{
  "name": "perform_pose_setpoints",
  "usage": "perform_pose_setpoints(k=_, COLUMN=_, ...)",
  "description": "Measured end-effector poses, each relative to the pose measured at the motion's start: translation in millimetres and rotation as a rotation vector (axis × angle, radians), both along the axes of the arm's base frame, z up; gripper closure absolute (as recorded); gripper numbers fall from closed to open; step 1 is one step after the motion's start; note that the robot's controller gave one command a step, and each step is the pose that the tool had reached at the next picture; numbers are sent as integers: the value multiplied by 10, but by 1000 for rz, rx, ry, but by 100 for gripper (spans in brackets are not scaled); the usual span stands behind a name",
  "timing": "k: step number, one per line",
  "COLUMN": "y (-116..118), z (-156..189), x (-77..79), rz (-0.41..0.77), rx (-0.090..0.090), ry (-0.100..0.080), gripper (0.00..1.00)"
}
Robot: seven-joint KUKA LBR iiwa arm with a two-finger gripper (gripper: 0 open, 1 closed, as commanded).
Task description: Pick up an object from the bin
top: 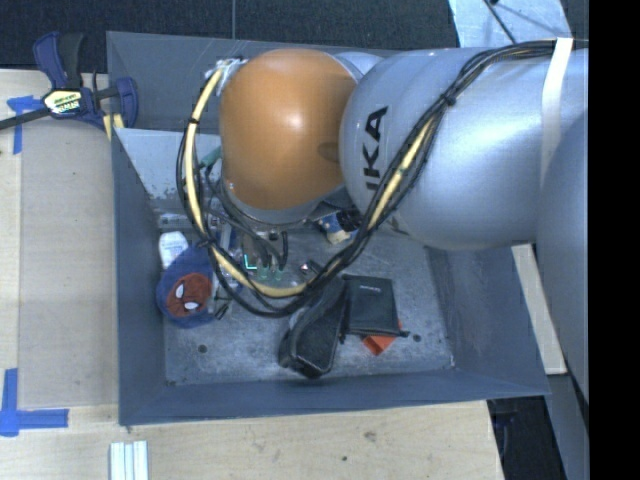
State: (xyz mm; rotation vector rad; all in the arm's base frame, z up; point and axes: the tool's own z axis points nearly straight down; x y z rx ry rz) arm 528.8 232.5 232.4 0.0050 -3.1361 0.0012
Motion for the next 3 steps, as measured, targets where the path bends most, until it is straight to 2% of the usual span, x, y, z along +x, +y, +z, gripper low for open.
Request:
perform_pose_setpoints(k=1, y=24, z=-848, x=261, rz=48, rx=-1, ry=-1, gripper=0)
perform_pose_setpoints(k=2, y=-211, z=-1659, x=866, rz=133, rx=2, ry=-6, gripper=0)
perform_pose_setpoints(k=3, y=-193, z=-1584, x=892, rz=133, rx=3, ry=-15, gripper=100)
